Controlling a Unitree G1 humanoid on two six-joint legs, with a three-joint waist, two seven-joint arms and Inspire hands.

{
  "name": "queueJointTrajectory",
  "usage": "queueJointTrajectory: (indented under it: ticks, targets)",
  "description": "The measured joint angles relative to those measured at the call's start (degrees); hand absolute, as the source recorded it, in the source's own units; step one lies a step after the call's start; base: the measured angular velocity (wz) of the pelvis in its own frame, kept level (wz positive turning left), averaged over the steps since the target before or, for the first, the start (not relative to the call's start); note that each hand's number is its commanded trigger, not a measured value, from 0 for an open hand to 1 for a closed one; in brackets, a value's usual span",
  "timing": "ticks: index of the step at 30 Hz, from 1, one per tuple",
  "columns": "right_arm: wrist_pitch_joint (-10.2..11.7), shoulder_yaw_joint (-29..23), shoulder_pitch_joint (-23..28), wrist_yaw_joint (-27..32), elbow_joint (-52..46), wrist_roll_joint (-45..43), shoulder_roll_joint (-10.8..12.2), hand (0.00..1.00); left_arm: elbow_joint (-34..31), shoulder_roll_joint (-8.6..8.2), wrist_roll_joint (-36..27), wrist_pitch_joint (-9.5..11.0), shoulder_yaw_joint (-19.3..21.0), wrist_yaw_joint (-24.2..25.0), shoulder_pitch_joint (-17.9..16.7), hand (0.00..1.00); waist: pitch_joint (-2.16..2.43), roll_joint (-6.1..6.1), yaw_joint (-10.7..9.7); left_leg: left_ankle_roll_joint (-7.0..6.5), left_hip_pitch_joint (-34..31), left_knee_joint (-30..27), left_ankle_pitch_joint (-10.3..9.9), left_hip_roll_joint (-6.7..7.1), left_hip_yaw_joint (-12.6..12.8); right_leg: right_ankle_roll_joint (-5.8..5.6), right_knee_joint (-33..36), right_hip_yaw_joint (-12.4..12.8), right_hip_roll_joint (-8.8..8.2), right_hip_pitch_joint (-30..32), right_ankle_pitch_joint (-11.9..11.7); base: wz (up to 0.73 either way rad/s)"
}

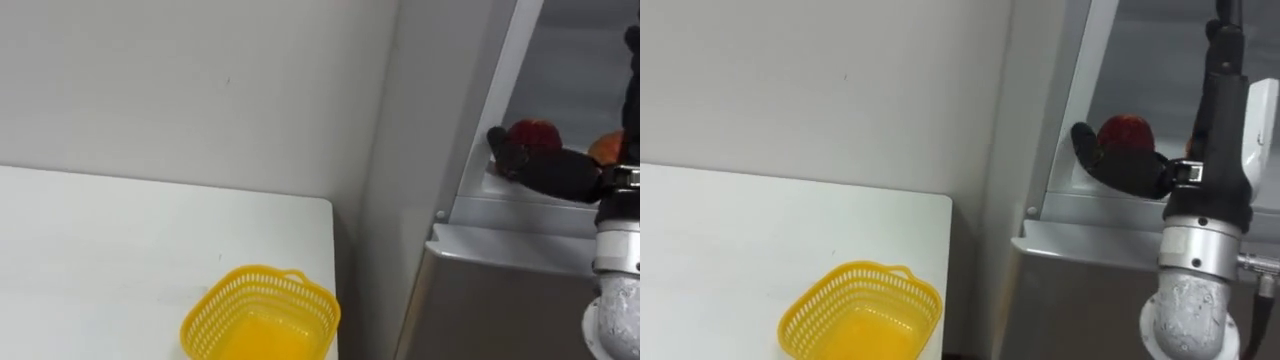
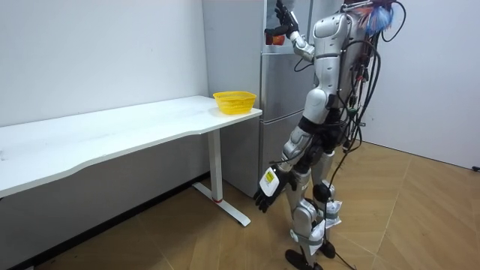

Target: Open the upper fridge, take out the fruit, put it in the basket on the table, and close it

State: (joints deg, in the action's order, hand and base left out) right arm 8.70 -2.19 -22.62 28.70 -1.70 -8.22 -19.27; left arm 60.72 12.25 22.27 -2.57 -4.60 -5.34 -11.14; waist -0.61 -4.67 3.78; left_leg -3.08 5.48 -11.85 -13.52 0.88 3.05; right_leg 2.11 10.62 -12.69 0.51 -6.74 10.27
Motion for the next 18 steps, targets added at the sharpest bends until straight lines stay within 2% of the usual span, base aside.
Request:
queueJointTrajectory:
  ticks: [2, 7, 13, 18]
  targets:
    - [0.0, 1.1, -0.3, -0.1, 0.7, 0.7, -1.3, 0.00, 0.0, 0.02, 0.0, 0.0, 0.0, 0.5, -0.1, 0.00, -0.01, 0.44, 0.0, 0.03, 0.0, 0.0, 0.1, 0.00, 0.0, 0.00, 0.0, -0.1, -0.02, 0.0, 0.0, 0.00]
    - [0.1, 1.1, -1.9, -0.2, 2.8, 1.7, -1.8, 0.00, -0.1, 0.03, 0.0, 0.0, 0.0, 1.0, 0.1, 0.00, 0.35, 0.87, -0.1, 0.08, 0.1, 0.0, 0.3, 0.01, 0.0, 0.01, 0.0, -0.1, -0.08, -0.1, 0.0, 0.00]
    - [0.1, 1.2, -2.0, -0.4, 4.5, 2.7, -3.1, 0.00, -0.1, 0.09, 0.1, 0.0, 0.0, 1.2, 0.1, 0.00, 0.56, 0.60, 0.2, 0.08, 0.2, 0.0, 0.5, 0.05, 0.0, 0.02, 0.0, -0.1, -0.15, -0.2, 0.0, 0.00]
    - [0.4, 1.1, -2.1, -0.4, 5.4, 3.7, -3.2, 0.00, -0.1, 0.09, 0.1, 0.0, 0.0, 1.2, 0.1, 0.00, 0.55, 0.53, 0.7, 0.05, 0.2, 0.0, 0.6, 0.12, 0.0, 0.03, 0.0, -0.1, -0.23, -0.2, 0.0, 0.00]
